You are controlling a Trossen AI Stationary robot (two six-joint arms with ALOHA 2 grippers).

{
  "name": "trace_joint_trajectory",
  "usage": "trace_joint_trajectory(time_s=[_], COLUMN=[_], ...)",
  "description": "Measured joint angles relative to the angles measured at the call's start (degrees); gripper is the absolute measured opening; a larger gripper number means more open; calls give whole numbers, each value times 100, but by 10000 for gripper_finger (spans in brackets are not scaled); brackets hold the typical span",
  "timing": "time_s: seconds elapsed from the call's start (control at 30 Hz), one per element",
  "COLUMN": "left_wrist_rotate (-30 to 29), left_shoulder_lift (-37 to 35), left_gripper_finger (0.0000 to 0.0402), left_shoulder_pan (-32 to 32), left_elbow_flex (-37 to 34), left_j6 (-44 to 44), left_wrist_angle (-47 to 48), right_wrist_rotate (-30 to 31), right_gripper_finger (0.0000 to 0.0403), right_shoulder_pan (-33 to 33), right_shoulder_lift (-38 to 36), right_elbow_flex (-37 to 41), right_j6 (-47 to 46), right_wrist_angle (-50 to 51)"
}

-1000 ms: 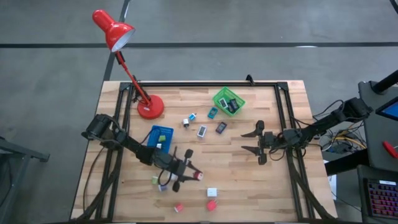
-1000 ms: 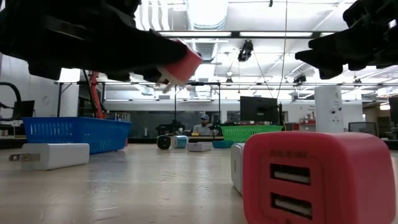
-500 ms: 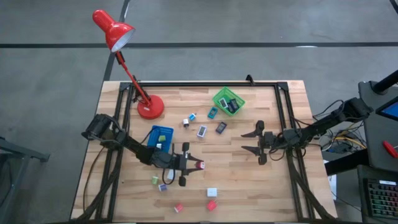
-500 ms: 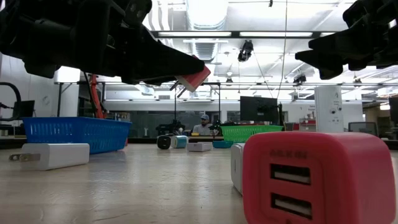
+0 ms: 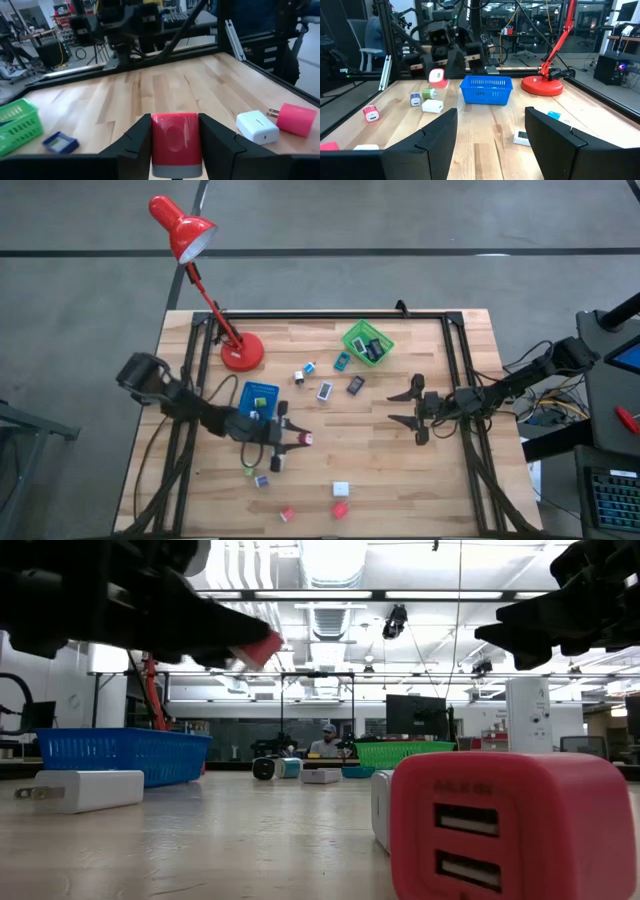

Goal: Pick & Place Office items
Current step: Put the top pink white charger adapter into the blue basket

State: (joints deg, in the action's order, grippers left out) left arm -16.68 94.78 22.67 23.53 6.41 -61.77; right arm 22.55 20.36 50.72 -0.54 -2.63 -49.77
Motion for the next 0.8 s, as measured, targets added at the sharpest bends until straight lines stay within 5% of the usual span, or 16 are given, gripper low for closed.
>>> trace_joint_trajectory(time_s=[0.43,0.8], left_wrist_rotate=[-253,-443], left_shoulder_lift=[-1916,-2520], left_gripper_finger=[127,127], left_shoulder_pan=[-96,-283], left_elbow_flex=[-1505,-2068], left_j6=[-28,-149], left_wrist_angle=[139,478], right_wrist_rotate=[2,2], right_gripper_finger=[224,224], right_shoulder_pan=[-2,-2], right_shoulder_lift=[0,0], right_elbow_flex=[0,0], right_j6=[-9,-20], right_wrist_angle=[-11,-11])
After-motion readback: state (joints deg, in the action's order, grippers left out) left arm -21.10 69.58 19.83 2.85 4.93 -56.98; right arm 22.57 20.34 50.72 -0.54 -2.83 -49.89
